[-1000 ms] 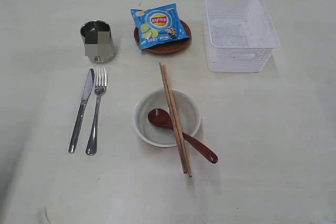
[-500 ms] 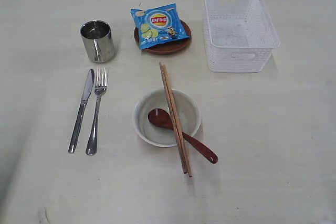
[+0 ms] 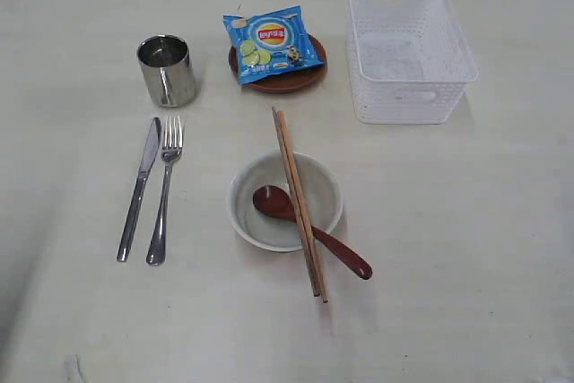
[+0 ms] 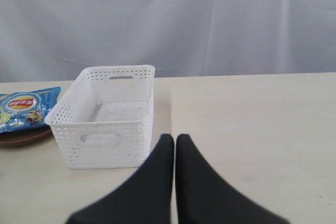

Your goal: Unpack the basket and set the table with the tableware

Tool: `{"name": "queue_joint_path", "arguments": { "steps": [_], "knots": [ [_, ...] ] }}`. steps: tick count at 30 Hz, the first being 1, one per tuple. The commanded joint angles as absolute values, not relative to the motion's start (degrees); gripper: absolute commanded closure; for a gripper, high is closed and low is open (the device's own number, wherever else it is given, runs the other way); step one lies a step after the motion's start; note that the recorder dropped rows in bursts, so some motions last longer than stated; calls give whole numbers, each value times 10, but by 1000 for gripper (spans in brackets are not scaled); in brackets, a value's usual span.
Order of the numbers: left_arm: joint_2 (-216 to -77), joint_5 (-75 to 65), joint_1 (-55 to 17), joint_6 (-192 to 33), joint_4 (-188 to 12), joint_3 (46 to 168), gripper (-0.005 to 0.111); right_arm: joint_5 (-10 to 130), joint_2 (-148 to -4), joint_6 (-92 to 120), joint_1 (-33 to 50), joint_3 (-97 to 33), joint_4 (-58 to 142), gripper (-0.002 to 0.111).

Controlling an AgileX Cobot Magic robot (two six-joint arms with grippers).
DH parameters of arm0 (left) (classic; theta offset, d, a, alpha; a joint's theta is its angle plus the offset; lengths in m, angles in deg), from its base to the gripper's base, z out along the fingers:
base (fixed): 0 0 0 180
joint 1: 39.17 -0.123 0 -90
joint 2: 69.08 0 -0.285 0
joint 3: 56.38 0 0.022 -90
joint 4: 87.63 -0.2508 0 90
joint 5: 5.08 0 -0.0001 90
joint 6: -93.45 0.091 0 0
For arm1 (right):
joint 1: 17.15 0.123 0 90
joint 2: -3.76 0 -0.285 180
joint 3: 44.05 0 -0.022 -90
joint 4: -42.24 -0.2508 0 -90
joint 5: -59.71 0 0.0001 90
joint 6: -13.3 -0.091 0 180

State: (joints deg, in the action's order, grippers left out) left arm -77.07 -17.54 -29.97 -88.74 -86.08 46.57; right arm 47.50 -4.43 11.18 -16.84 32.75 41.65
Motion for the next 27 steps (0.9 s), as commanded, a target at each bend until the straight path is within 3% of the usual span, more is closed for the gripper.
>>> {"name": "queue_joint_path", "arguments": {
  "steps": [1, 7, 27],
  "knots": [
    [-769, -172, -299, -887, -859, 464, 107, 458, -40, 117, -142, 332, 422, 106],
    [-769, -172, -299, -887, -859, 464, 107, 400, -40, 127, -136, 332, 427, 106],
    [-769, -172, -299, -887, -859, 464, 107, 401, -40, 127, -137, 332, 426, 106]
  ]
}}
